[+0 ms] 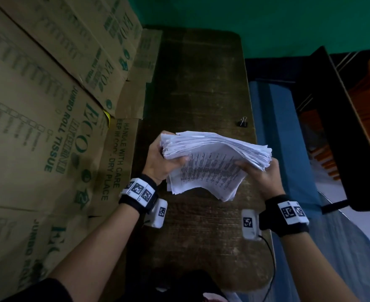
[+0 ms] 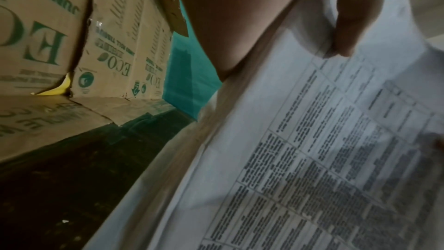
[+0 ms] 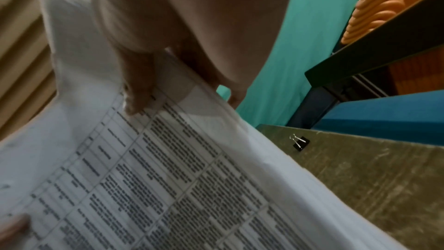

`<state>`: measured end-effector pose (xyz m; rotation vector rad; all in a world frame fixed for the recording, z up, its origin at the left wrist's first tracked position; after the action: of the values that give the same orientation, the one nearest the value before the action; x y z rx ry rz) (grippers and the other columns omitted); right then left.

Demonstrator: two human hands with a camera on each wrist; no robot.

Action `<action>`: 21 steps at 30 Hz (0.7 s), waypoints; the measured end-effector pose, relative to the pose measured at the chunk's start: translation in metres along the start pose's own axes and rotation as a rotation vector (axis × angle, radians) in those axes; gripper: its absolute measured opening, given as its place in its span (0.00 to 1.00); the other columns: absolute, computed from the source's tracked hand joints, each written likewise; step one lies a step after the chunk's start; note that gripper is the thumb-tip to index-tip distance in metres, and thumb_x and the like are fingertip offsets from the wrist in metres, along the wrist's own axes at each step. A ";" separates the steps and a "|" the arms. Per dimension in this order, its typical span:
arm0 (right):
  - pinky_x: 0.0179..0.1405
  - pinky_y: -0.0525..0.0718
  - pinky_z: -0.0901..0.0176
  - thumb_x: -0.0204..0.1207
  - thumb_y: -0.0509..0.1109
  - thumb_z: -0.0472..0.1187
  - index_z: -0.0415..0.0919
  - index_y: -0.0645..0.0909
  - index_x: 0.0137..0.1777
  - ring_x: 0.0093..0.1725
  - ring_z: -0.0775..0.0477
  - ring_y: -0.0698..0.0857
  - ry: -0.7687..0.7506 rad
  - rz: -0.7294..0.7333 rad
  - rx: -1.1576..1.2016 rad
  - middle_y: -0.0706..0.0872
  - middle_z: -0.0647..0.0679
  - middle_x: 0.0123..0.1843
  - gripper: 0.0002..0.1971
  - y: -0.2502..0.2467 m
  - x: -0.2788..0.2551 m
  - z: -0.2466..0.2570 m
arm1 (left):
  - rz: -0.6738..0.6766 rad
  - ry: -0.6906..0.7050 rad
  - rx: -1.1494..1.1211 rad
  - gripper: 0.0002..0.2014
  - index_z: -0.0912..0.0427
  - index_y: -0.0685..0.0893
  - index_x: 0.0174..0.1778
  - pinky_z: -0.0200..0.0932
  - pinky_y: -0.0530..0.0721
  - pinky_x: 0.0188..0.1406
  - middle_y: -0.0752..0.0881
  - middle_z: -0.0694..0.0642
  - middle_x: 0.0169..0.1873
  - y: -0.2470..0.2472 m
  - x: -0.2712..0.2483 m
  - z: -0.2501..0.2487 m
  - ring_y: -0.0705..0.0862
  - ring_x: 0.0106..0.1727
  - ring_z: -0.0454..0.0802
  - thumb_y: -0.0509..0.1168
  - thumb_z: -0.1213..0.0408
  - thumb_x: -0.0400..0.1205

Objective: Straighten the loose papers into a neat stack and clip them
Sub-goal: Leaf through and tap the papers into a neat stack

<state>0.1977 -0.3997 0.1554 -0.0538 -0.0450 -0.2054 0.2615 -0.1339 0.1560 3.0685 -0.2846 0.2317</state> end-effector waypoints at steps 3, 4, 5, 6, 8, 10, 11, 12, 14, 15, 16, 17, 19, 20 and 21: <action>0.49 0.88 0.58 0.69 0.76 0.23 0.40 0.85 0.53 0.51 0.52 0.89 0.015 0.036 0.003 0.92 0.52 0.48 0.16 0.002 -0.001 -0.006 | 0.011 -0.139 0.041 0.29 0.62 0.80 0.60 0.47 0.88 0.55 0.86 0.53 0.54 0.000 0.001 0.021 0.86 0.57 0.45 0.81 0.71 0.63; 0.50 0.87 0.56 0.69 0.76 0.23 0.44 0.85 0.52 0.51 0.53 0.89 0.013 0.031 -0.014 0.92 0.53 0.48 0.17 0.006 -0.001 -0.008 | -0.003 -0.176 0.085 0.28 0.67 0.81 0.61 0.49 0.88 0.56 0.87 0.53 0.54 0.003 0.000 0.025 0.87 0.56 0.42 0.81 0.73 0.65; 0.49 0.87 0.56 0.69 0.76 0.24 0.47 0.85 0.49 0.49 0.55 0.89 0.007 0.015 -0.032 0.92 0.55 0.46 0.17 0.009 0.000 -0.008 | -0.032 -0.184 0.118 0.25 0.69 0.82 0.60 0.48 0.89 0.55 0.88 0.53 0.52 0.005 0.000 0.026 0.88 0.54 0.40 0.79 0.75 0.68; 0.47 0.87 0.57 0.69 0.77 0.24 0.48 0.85 0.46 0.47 0.57 0.89 0.004 -0.015 -0.039 0.92 0.57 0.44 0.17 0.011 0.001 -0.007 | -0.062 -0.174 0.131 0.22 0.69 0.83 0.58 0.43 0.89 0.52 0.88 0.52 0.51 0.005 0.000 0.024 0.88 0.52 0.38 0.78 0.76 0.69; 0.45 0.88 0.58 0.69 0.77 0.24 0.47 0.86 0.42 0.44 0.57 0.89 0.010 -0.080 0.004 0.92 0.56 0.41 0.15 0.011 0.004 -0.003 | -0.114 -0.143 0.110 0.18 0.69 0.84 0.56 0.34 0.86 0.48 0.88 0.50 0.49 0.003 0.002 0.020 0.88 0.50 0.37 0.77 0.77 0.70; 0.47 0.89 0.57 0.68 0.77 0.23 0.48 0.87 0.43 0.46 0.54 0.90 -0.007 -0.096 0.032 0.92 0.53 0.43 0.16 0.007 0.004 -0.001 | -0.128 -0.122 0.133 0.18 0.70 0.84 0.55 0.30 0.84 0.47 0.88 0.50 0.48 0.000 0.001 0.019 0.88 0.49 0.35 0.76 0.77 0.71; 0.48 0.89 0.56 0.67 0.78 0.23 0.50 0.87 0.44 0.49 0.51 0.90 0.000 -0.070 0.003 0.92 0.52 0.45 0.19 0.008 0.004 -0.001 | -0.125 -0.122 0.170 0.18 0.71 0.83 0.55 0.30 0.84 0.47 0.88 0.50 0.48 -0.001 -0.001 0.023 0.87 0.49 0.34 0.77 0.76 0.71; 0.50 0.88 0.53 0.67 0.78 0.23 0.52 0.87 0.46 0.51 0.50 0.90 0.039 -0.027 -0.046 0.91 0.50 0.48 0.21 0.009 0.005 -0.010 | -0.115 -0.138 0.200 0.18 0.71 0.83 0.55 0.34 0.85 0.48 0.88 0.51 0.48 0.000 -0.003 0.030 0.87 0.50 0.36 0.77 0.76 0.71; 0.51 0.88 0.49 0.66 0.77 0.21 0.52 0.84 0.46 0.48 0.52 0.88 0.171 0.065 -0.183 0.89 0.51 0.47 0.23 0.012 0.006 -0.041 | -0.115 -0.220 0.216 0.20 0.67 0.82 0.57 0.42 0.86 0.53 0.87 0.52 0.51 -0.001 -0.006 0.055 0.87 0.54 0.43 0.77 0.75 0.70; 0.49 0.88 0.47 0.65 0.77 0.21 0.49 0.83 0.47 0.46 0.53 0.87 0.252 0.094 -0.253 0.88 0.50 0.46 0.21 0.011 0.007 -0.063 | -0.123 -0.293 0.201 0.22 0.63 0.81 0.58 0.43 0.86 0.54 0.86 0.51 0.52 -0.002 -0.008 0.070 0.86 0.57 0.46 0.78 0.74 0.69; 0.46 0.88 0.49 0.65 0.78 0.24 0.45 0.82 0.50 0.46 0.52 0.86 0.348 0.107 -0.300 0.87 0.48 0.47 0.19 0.010 0.007 -0.085 | -0.119 -0.363 0.183 0.24 0.61 0.81 0.58 0.42 0.85 0.54 0.86 0.50 0.53 -0.002 -0.009 0.080 0.85 0.59 0.47 0.80 0.73 0.67; 0.43 0.87 0.55 0.65 0.80 0.28 0.44 0.81 0.55 0.47 0.51 0.85 0.450 0.123 -0.370 0.86 0.48 0.48 0.20 0.009 0.006 -0.110 | -0.109 -0.407 0.157 0.26 0.60 0.82 0.59 0.40 0.86 0.53 0.87 0.49 0.54 -0.001 -0.009 0.086 0.85 0.60 0.48 0.81 0.71 0.66; 0.44 0.84 0.57 0.68 0.80 0.35 0.41 0.81 0.57 0.47 0.46 0.84 0.564 0.213 -0.599 0.85 0.45 0.48 0.18 0.009 0.002 -0.161 | -0.099 -0.426 0.139 0.25 0.54 0.84 0.57 0.35 0.87 0.48 0.88 0.49 0.53 -0.001 -0.005 0.094 0.87 0.57 0.42 0.82 0.71 0.65; 0.48 0.85 0.52 0.70 0.79 0.36 0.39 0.82 0.54 0.47 0.42 0.84 0.572 0.256 -0.702 0.85 0.43 0.46 0.14 0.007 0.001 -0.186 | -0.113 -0.421 0.141 0.23 0.50 0.84 0.53 0.33 0.87 0.46 0.88 0.47 0.51 -0.001 -0.004 0.092 0.87 0.53 0.37 0.81 0.72 0.65; 0.51 0.84 0.51 0.72 0.78 0.36 0.38 0.82 0.51 0.48 0.40 0.83 0.599 0.256 -0.744 0.84 0.42 0.44 0.10 0.005 -0.001 -0.202 | -0.128 -0.422 0.150 0.22 0.46 0.84 0.49 0.31 0.86 0.44 0.88 0.44 0.48 -0.001 -0.003 0.089 0.87 0.49 0.34 0.81 0.73 0.66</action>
<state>0.2059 -0.4067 -0.0466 -0.7323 0.6369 0.0337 0.2715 -0.1377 0.0678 3.2394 -0.0865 -0.4231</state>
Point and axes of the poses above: each hand's wrist, its own x-axis towards the middle knuckle, its own y-axis out of the palm, z = x × y, the point moved 7 cm from there along x, towards the middle knuckle
